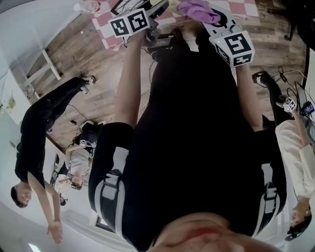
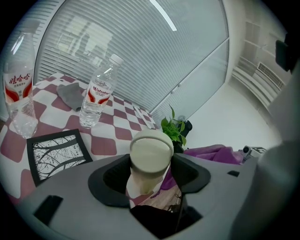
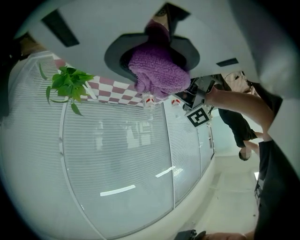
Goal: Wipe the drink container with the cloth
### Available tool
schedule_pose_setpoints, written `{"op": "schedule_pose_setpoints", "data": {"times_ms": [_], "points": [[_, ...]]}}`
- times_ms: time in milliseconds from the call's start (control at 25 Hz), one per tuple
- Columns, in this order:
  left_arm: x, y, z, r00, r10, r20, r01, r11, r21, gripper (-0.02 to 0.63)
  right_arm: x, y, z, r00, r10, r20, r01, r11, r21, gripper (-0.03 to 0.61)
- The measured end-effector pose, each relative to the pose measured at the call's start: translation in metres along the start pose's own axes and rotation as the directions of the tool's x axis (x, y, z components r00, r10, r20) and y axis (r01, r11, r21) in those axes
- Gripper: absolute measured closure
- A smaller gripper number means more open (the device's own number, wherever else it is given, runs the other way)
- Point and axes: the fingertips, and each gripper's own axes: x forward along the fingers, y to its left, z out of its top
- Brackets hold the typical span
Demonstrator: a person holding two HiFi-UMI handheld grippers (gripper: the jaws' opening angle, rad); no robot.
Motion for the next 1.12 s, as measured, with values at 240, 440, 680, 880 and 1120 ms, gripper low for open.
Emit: {"op": "schedule_pose_setpoints", "data": {"times_ms": [240, 440, 680, 880, 1120], "points": [[-0.001, -0.004, 0.001, 1.0, -0.007, -0.011, 0.007, 1.0, 0.005, 0.322, 0.028, 0.004, -0.022, 0.995, 0.063, -0.073, -0.065, 0.997, -0.029, 0.514], [-0.002, -0.004, -0.001, 1.0, -0.001, -0.02, 0.001, 1.0, 0.002, 0.322, 0.05, 0.008, -0.041, 0.985, 0.112, -0.13, -0.12, 0.991, -0.058, 0.497], [-0.003, -0.001, -0.006, 1.0, 0.008, -0.011, -0.008, 1.0, -0.007, 0.322, 0.077, 0.019, -0.058, 0.971, 0.167, -0.171, -0.183, 0.98, -0.08, 0.481], [-0.003, 0.001, -0.004, 1.0, 0.011, -0.01, -0.012, 1.0, -0.025, 0.322, 0.098, 0.024, -0.061, 0.964, 0.193, -0.185, -0.214, 0.971, -0.104, 0.439], [0.001, 0.003, -0.005, 1.0, 0.019, -0.014, -0.019, 0.999, -0.051, 0.323, 0.11, 0.027, -0.065, 0.958, 0.219, -0.186, -0.242, 0.964, -0.113, 0.374]]}}
